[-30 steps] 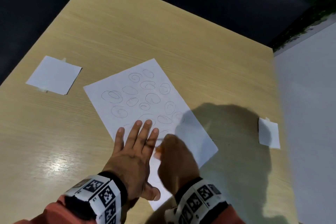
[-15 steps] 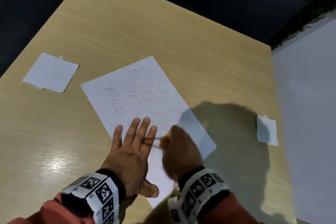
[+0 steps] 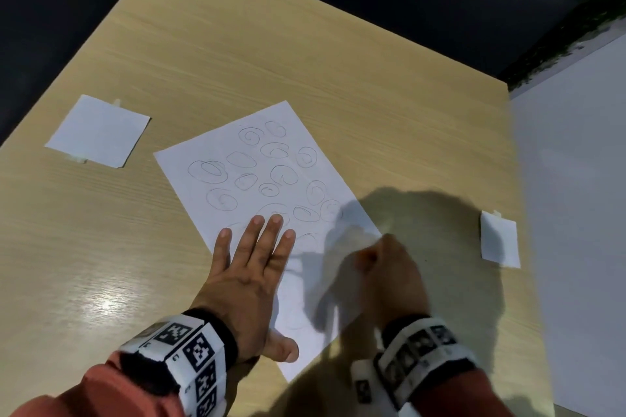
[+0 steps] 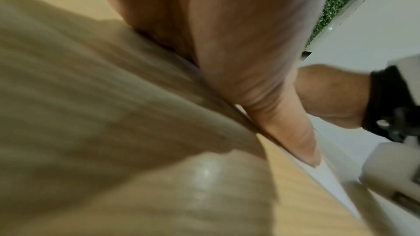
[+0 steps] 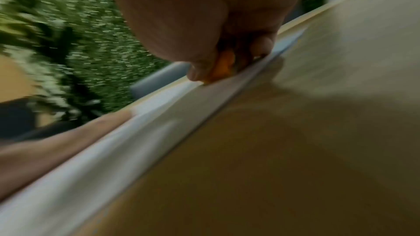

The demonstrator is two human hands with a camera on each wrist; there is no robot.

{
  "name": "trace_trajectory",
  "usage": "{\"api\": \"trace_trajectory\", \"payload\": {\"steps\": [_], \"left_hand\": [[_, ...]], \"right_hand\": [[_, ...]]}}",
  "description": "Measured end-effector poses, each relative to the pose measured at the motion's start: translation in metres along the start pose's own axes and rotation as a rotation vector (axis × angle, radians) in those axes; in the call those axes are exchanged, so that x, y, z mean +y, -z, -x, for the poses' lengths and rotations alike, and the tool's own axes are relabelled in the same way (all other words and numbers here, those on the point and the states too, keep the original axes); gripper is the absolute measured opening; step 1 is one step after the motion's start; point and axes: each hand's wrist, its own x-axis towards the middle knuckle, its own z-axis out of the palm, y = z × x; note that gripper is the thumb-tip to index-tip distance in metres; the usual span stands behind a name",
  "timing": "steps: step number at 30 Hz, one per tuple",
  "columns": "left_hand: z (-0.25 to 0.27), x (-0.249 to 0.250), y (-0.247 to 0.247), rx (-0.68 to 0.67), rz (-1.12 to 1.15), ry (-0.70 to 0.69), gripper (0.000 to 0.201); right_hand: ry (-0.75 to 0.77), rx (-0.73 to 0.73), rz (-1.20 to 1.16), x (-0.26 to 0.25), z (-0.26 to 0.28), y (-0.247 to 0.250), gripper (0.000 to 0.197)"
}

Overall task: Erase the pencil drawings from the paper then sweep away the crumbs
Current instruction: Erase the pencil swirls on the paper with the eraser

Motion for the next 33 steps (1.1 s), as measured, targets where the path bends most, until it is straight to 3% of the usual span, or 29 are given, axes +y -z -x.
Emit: {"api": "trace_trajectory", "payload": {"steps": [2, 4, 6, 9, 11, 14, 16, 18, 22, 24, 28, 30, 33], "left_hand": [[0.0, 0.0, 0.0, 0.0, 0.003, -0.005, 0.144], [0.0, 0.0, 0.001, -0.002, 0.012, -0.001, 0.144], [-0.001, 0.001, 0.001, 0.001, 0.016, -0.002, 0.144], [0.001, 0.001, 0.001, 0.0, -0.001, 0.005, 0.144], [0.0, 0.001, 0.0, 0.004, 0.001, 0.011, 0.143], [0.001, 0.001, 0.001, -0.013, 0.007, 0.004, 0.143], [0.0, 0.001, 0.001, -0.013, 0.006, 0.004, 0.143], [0.0, 0.001, 0.001, -0.011, 0.008, 0.003, 0.143], [0.0, 0.001, 0.002, -0.001, 0.004, 0.001, 0.143], [0.0, 0.001, 0.001, 0.001, -0.003, 0.001, 0.143], [0.0, 0.002, 0.0, -0.001, 0.007, -0.001, 0.141], [0.0, 0.001, 0.0, 0.008, 0.004, 0.001, 0.141], [-0.001, 0.001, -0.001, 0.018, -0.009, 0.002, 0.142]], "right_hand": [[-0.161, -0.03, -0.008, 0.027, -0.019, 0.018, 0.013], [-0.141, -0.005, -0.008, 0.025, -0.018, 0.023, 0.012], [0.003, -0.094, -0.054, -0.001, 0.007, 0.015, 0.011], [0.335, -0.292, -0.109, -0.037, 0.059, -0.01, 0.018], [0.272, -0.181, -0.072, -0.022, 0.045, -0.007, 0.017], [-0.073, -0.071, 0.031, 0.027, -0.004, 0.016, 0.017], [-0.142, -0.031, 0.039, 0.036, -0.012, 0.027, 0.014], [-0.056, -0.05, 0.015, 0.009, 0.004, 0.02, 0.013], [0.358, -0.228, -0.059, -0.052, 0.042, -0.013, 0.013], [0.293, -0.158, -0.03, -0.053, 0.022, -0.015, 0.006], [-0.021, -0.009, -0.006, -0.019, -0.031, 0.012, 0.011], [-0.016, -0.015, -0.022, -0.022, -0.027, 0.018, 0.008], [0.181, -0.199, -0.061, -0.048, 0.013, 0.0, 0.018]]}}
